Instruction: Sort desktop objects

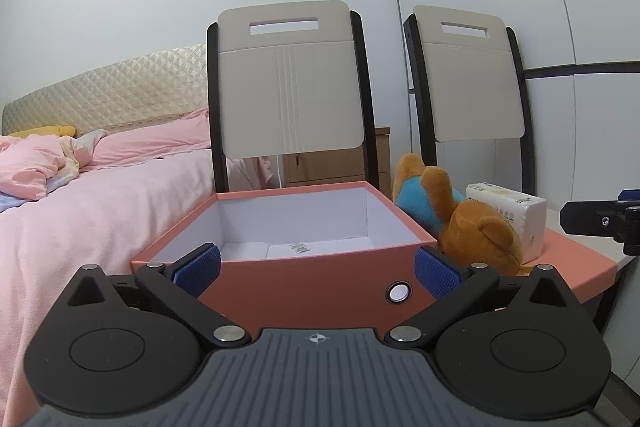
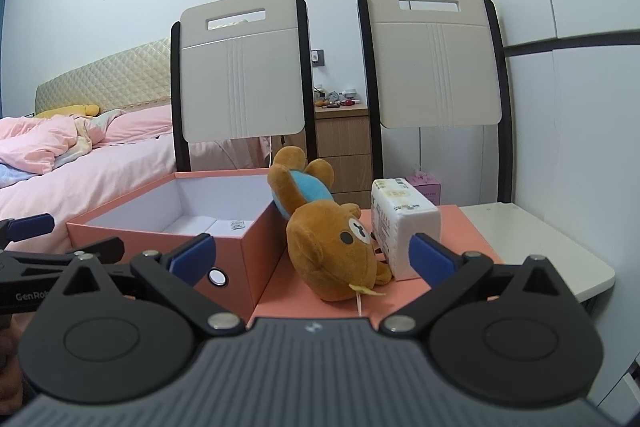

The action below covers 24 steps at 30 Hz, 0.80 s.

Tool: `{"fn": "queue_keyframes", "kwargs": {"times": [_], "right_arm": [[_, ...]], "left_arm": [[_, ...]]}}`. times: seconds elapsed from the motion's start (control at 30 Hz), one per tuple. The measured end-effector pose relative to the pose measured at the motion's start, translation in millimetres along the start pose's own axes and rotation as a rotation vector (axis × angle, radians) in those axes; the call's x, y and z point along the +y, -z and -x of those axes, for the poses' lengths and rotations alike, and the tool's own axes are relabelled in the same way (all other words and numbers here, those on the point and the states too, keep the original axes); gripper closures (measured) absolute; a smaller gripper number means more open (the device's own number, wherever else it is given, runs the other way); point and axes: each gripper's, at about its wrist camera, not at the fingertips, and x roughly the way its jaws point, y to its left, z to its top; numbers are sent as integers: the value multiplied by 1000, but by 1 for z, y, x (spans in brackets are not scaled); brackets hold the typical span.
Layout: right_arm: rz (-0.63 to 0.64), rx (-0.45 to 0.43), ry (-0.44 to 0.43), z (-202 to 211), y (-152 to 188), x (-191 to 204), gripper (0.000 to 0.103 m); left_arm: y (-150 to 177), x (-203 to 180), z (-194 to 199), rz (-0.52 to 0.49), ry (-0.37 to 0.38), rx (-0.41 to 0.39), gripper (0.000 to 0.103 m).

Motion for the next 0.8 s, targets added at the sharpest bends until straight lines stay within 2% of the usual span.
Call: {"fn": "queue_keyframes", "kwargs": {"times": [0.8], "right_arm": [[16,9,11,-8,4,5,0]], "left_arm": [[6,5,1,2,9,-3,0]]}}
